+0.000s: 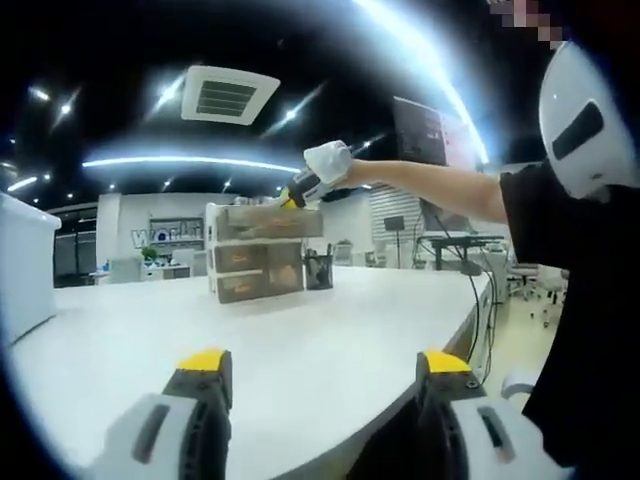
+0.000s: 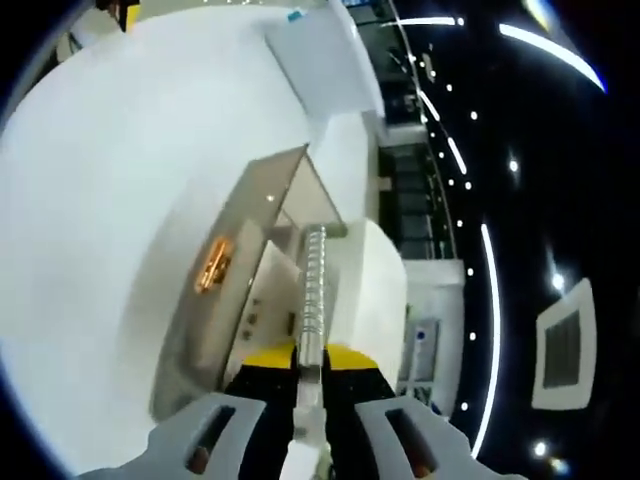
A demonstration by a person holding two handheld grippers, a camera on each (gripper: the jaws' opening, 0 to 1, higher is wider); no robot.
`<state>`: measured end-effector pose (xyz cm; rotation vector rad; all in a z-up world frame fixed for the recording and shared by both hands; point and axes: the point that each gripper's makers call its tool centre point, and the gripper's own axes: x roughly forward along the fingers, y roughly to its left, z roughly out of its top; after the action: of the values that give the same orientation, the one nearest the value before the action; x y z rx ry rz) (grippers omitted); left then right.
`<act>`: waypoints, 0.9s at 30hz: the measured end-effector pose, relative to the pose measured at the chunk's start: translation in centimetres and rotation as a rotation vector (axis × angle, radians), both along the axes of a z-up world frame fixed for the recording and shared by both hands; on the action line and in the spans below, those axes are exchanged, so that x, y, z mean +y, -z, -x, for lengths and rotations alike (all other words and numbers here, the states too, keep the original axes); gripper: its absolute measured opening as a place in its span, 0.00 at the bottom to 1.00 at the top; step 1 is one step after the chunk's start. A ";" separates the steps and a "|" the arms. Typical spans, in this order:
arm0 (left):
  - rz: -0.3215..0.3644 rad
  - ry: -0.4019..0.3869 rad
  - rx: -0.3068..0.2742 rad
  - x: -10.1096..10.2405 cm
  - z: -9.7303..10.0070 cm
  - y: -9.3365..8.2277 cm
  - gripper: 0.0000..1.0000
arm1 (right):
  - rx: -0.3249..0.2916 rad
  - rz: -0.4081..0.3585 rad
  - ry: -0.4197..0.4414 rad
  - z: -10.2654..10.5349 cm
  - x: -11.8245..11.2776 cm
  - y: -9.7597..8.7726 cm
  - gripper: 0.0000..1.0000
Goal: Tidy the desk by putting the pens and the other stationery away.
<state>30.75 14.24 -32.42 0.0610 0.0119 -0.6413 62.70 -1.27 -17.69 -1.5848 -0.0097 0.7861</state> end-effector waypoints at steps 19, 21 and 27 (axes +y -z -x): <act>-0.011 0.030 -0.006 -1.3 0.3 -0.5 0.73 | -0.001 -0.159 0.058 3.0 -4.4 -3.6 0.17; -0.009 0.032 -0.006 -1.4 0.4 -0.6 0.73 | -0.012 -0.225 0.062 3.8 -4.9 -4.3 0.17; 0.009 0.045 -0.005 -1.7 0.5 -1.1 0.73 | -0.033 -0.347 0.103 7.8 -6.9 -3.4 0.17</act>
<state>30.21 12.58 -31.36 0.0542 0.0023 -0.6859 54.89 -8.22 -14.34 -1.2583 -0.0833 0.6391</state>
